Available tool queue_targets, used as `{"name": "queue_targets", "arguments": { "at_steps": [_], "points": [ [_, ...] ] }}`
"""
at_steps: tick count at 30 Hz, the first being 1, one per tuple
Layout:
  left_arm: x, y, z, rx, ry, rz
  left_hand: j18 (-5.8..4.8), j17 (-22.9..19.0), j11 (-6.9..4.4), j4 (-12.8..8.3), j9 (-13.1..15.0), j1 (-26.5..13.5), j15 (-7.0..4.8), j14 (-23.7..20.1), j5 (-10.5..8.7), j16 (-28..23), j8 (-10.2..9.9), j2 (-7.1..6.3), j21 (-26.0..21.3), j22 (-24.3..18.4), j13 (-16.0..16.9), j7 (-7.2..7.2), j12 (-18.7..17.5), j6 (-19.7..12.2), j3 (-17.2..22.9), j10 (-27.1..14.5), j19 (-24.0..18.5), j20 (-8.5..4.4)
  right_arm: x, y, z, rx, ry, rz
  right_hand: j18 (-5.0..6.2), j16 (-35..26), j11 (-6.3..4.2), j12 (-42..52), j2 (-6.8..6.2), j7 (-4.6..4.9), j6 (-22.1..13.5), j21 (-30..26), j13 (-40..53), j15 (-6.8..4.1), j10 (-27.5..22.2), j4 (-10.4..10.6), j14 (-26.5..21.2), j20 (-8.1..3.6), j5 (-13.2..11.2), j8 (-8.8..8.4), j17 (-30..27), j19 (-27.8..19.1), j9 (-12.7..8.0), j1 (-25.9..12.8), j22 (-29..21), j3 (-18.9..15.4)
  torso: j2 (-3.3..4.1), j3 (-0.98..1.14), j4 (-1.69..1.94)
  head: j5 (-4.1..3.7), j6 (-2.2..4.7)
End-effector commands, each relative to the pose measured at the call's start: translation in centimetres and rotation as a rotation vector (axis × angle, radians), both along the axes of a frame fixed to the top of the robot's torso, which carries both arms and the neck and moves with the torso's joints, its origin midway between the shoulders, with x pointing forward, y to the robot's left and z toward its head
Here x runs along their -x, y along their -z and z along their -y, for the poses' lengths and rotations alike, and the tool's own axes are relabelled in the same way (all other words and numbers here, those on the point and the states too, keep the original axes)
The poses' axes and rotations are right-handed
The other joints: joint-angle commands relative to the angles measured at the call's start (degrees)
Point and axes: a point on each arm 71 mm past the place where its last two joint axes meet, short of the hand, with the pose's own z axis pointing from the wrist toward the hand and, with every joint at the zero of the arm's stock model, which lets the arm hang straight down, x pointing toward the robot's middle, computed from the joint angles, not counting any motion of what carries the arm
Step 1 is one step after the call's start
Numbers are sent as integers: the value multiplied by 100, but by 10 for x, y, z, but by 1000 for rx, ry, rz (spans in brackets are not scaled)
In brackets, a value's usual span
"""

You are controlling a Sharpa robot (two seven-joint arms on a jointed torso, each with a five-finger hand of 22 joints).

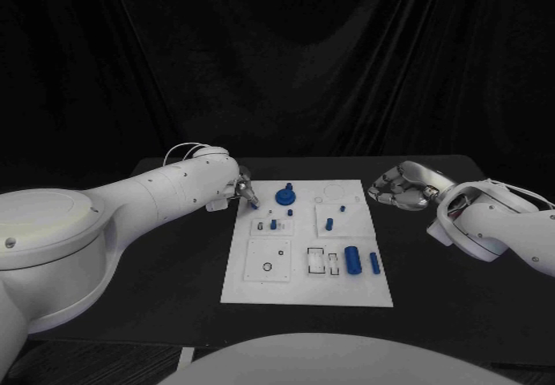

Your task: Assemble the parts on the task board

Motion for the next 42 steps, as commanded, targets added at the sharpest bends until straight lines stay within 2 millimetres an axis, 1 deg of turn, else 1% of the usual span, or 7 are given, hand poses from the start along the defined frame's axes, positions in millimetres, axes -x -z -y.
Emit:
{"name": "queue_targets", "arguments": {
  "at_steps": [1,6,8,17,27,37,42],
  "points": [
    [1,1,2,20,16,3,24,1507,-9,-138,42,1,0,595,254,15,-16,-100,-16,948,1505,0,20,72,281,597,-45,-3,0,2,0,9,9,-17,80,1,-24,20,-7,19,14,-38,1507,-28,610,-11,497,-23,28,24,997,209,7,45,1214,32,0,0,2,8,-1],
    [2,0,2,31,23,12,21,1507,-13,-370,163,-116,-4,595,519,15,44,-245,8,954,1505,-1,20,109,832,597,-30,-13,0,3,1,11,10,-20,82,-3,-24,20,-4,19,11,-46,1507,-29,610,-14,495,-23,29,22,990,205,7,49,1211,37,-1,0,1,16,-1],
    [3,0,3,39,29,15,16,1507,-22,-492,237,-152,-15,595,452,15,97,-312,27,958,1505,-5,20,127,1053,597,-16,-15,0,3,1,11,10,-21,83,-5,-24,20,0,19,9,-49,1507,-29,610,-17,494,-23,29,21,985,204,6,54,1210,43,0,0,2,20,-1],
    [6,-15,4,56,50,45,-2,1507,-58,-632,335,-282,-47,595,415,15,189,-427,115,983,1505,-35,20,213,1355,597,63,-41,0,4,2,9,18,-30,85,-8,-24,20,6,20,5,-57,1507,-29,610,-24,493,-23,30,19,981,200,6,62,1207,53,-2,0,2,6,-1],
    [23,-41,-7,53,36,91,-13,1507,-87,-665,377,-491,-76,595,369,15,226,-516,159,996,1505,-62,20,263,1536,597,114,-68,1,5,4,9,25,-34,88,-8,-24,20,10,21,3,-67,1507,-28,610,-27,492,-23,30,18,980,195,6,67,1204,60,-10,2,6,-3,-1],
    [42,-46,-14,49,11,97,-24,1507,-113,-566,370,-730,-103,595,309,15,227,-524,204,1010,1505,-91,20,308,1585,597,167,-93,3,7,4,10,28,-42,87,-8,-23,20,16,22,1,-65,1507,-28,610,-32,492,-24,30,17,980,196,5,74,1205,69,-16,11,-3,-3,-1],
    [47,-44,-13,53,7,100,-26,1507,-114,-538,365,-777,-106,595,316,15,220,-517,209,1012,1505,-92,20,307,1595,597,175,-97,3,9,3,8,26,-44,87,-8,-23,20,16,22,1,-66,1507,-28,610,-32,492,-24,30,17,980,196,5,75,1204,69,-7,3,1,5,-1]
  ]
}}
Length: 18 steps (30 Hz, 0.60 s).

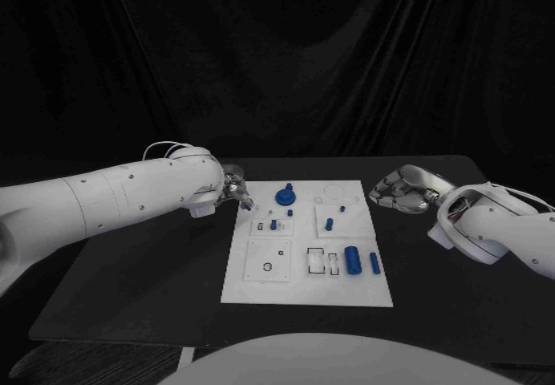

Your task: Assemble the parts on the task board

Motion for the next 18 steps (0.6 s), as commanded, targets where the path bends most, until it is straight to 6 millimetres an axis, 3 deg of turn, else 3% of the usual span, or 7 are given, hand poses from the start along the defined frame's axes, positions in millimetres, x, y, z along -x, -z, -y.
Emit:
{"name": "queue_targets", "arguments": {
  "at_steps": [1,18],
  "points": [
    [2,0,0,-1,-42,31,-24,1509,-36,25,-5,-63,-44,616,-18,15,9,3,31,1014,1505,-108,20,98,24,593,40,-5,1,2,0,5,11,-14,89,-15,-22,20,-12,23,-1,-43,1509,-28,610,-3,489,-24,30,16,968,193,6,46,1204,44,8,-6,2,8,-1],
    [16,23,9,83,-97,13,-27,1509,-45,23,-4,-85,-53,616,47,15,8,5,48,1019,1505,-118,20,106,63,593,61,-14,2,3,-2,1,9,-12,95,-24,-20,20,-10,26,-10,-67,1509,-27,610,-7,485,-23,30,11,950,181,4,50,1196,51,14,-7,0,1,-1]
  ]
}}
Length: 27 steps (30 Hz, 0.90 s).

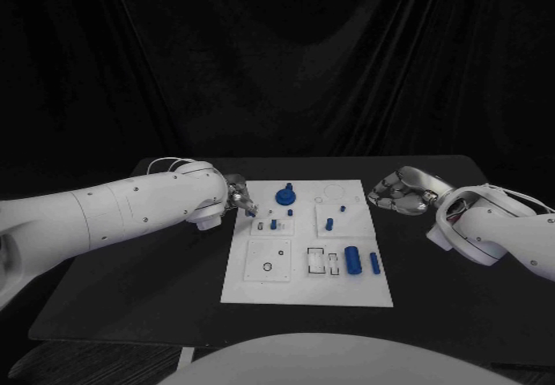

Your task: Assemble the parts on the task board

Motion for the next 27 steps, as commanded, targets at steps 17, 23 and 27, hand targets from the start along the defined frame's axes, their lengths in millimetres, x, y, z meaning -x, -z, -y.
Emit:
{"name": "queue_targets", "arguments": {
  "at_steps": [17,23,27],
  "points": [
    [9,10,11,46,-13,-6,-28,1509,-44,13,2,-68,-34,594,17,15,17,15,24,1021,1505,-115,20,93,39,593,48,3,0,3,0,6,11,-11,96,-23,-17,20,-6,29,-18,-23,1509,-26,610,4,485,-23,30,7,952,179,3,57,1195,44,-2,4,-3,34,-1],
    [9,10,9,41,-13,-14,-28,1509,-44,13,2,-68,-34,594,17,15,17,15,24,1021,1505,-115,20,93,39,593,48,3,0,3,0,7,10,-13,96,-23,-17,20,-6,29,-18,-23,1509,-26,610,4,485,-23,30,7,952,179,3,57,1195,44,1,2,-1,32,-1],
    [10,11,9,37,-6,-27,-23,1509,-45,22,3,-80,-35,594,17,15,18,20,7,1015,1505,-116,20,97,43,593,38,2,0,3,-1,7,10,-15,96,-23,-17,20,-6,29,-18,-23,1509,-26,610,4,485,-23,30,7,952,179,3,57,1195,44,3,1,-5,47,-1]
  ]
}}
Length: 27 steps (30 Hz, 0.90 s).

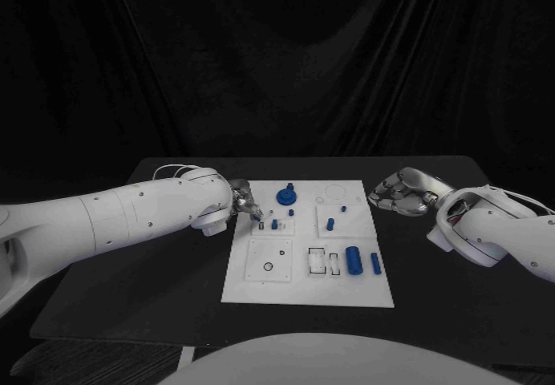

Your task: Assemble the parts on the task board

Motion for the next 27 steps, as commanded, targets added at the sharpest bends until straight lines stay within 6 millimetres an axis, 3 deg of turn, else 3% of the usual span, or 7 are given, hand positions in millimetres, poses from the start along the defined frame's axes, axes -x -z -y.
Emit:
{"name": "queue_targets", "arguments": {
  "at_steps": [1,27],
  "points": [
    [2,2,2,6,11,-20,-21,1509,-45,6,6,-42,-35,595,21,15,24,13,0,1014,1505,-120,20,78,29,593,34,2,0,2,0,7,10,-11,96,-23,-17,20,-5,29,-18,-23,1510,-26,610,4,485,-23,30,7,952,179,3,57,1196,45,2,-1,-2,20,-1],
    [4,16,5,11,20,-41,-16,1509,-46,3,6,-36,-35,595,31,15,15,28,-22,1006,1505,-120,20,58,53,593,20,1,1,2,1,6,9,-12,94,-19,-14,20,0,33,-20,-17,1510,-23,610,-2,486,-22,28,7,960,182,4,61,1199,58,3,0,-1,-4,-1]
  ]
}}
